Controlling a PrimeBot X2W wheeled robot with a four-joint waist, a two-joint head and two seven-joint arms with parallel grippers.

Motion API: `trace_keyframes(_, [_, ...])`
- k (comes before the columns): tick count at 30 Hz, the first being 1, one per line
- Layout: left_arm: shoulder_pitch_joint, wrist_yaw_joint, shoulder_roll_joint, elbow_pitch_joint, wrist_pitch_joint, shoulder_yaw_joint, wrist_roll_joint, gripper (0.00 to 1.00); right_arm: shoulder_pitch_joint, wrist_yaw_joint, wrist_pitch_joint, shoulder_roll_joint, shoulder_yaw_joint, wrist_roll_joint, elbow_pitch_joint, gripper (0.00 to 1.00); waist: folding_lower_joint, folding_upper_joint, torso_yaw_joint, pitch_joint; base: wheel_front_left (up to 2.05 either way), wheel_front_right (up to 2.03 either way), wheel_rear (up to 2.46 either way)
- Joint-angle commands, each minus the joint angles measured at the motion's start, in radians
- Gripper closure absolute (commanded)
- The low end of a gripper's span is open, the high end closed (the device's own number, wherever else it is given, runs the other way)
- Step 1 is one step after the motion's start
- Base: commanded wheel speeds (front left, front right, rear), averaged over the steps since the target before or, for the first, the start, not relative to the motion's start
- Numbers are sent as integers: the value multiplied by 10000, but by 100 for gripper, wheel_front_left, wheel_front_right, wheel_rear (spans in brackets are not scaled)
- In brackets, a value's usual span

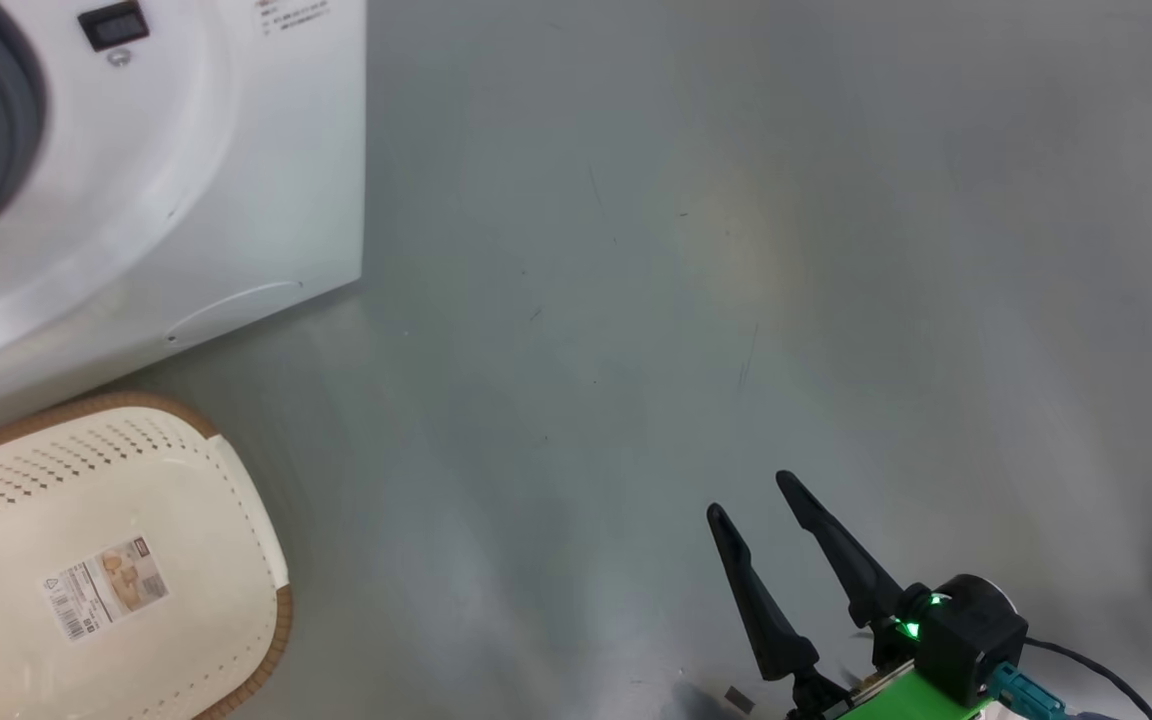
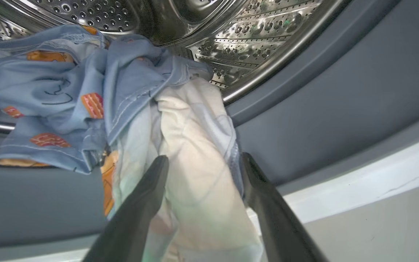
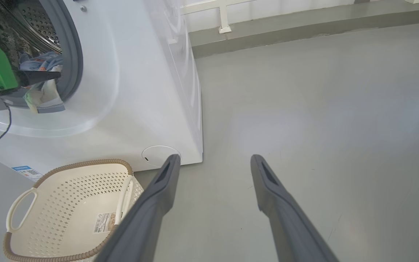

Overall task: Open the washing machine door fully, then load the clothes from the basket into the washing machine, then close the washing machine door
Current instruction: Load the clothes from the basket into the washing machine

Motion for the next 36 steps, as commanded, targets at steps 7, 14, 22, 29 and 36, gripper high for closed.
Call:
trace_keyframes(7, [-972,17,177,863,258,-393,442,0,291,16,-48,-98,230,-115,-154,0,0,0,45,-98,0,0,0])
trace_keyframes(14, [-1520,-92,355,2038,274,-941,981,0,420,16,-48,-98,345,-148,-156,0,0,0,-132,-143,0,0,0])
trace_keyframes(22, [-1787,-186,451,3125,125,-1106,1070,100,600,16,-48,-98,366,-129,-217,0,0,0,-308,-132,0,0,0])
trace_keyframes(29, [-2115,-134,562,3687,-348,-970,1003,100,636,16,-48,-98,321,-169,-218,0,0,0,-199,-98,0,0,0])
trace_keyframes(36, [-2830,115,910,4275,-1610,-503,965,100,650,16,-48,-98,624,-368,-170,0,0,0,-269,-48,0,0,0])
